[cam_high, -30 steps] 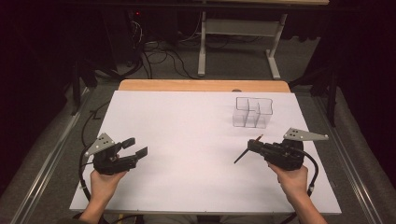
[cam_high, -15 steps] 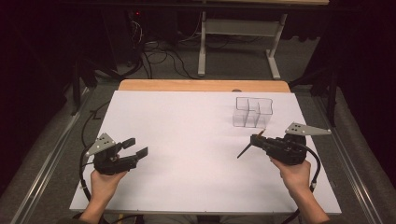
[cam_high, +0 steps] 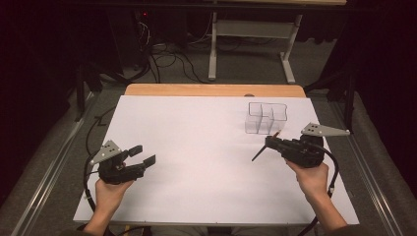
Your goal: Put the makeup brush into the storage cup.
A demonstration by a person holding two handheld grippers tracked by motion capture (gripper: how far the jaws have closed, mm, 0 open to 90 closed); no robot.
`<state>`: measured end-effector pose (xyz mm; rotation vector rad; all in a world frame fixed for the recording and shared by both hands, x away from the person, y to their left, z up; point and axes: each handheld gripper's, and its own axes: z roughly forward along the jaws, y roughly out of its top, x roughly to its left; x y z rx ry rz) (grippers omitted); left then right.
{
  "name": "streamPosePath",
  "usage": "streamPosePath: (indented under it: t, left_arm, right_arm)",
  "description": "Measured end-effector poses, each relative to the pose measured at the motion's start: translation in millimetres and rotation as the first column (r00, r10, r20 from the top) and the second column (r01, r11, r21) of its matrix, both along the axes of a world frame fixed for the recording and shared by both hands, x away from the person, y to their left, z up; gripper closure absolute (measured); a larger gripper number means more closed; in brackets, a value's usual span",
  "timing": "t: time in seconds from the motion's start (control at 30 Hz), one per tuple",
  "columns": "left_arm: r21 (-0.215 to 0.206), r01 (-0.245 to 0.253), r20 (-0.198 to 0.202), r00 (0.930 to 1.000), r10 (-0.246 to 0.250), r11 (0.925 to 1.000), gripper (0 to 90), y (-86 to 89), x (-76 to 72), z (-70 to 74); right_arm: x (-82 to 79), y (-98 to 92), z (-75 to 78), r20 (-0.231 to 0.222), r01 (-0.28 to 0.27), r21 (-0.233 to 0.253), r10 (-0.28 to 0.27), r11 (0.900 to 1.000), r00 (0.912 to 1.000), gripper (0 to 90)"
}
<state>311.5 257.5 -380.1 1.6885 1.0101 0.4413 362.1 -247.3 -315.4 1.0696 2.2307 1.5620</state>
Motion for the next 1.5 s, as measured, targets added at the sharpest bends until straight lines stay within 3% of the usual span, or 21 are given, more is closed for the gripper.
streamPosePath:
  t: [0.53, 1.5]
  left_arm:
    - [-0.001, -0.001, 0.001, 1.0, 0.001, 1.0, 32.2, 0.2, 0.0, 0.1]
    - [0.005, 0.0, 0.006, 1.0, 0.0, 1.0, 32.2, 0.1, -0.3, 0.1]
  right_arm:
    - [12.8, -4.7, 10.0, 0.004, 0.038, -0.034, -0.038, 0.999, 0.9993, 84.2]
    - [43.7, -18.6, 24.8, 0.001, 0.141, -0.048, -0.141, 0.989, 0.99, 84.2]
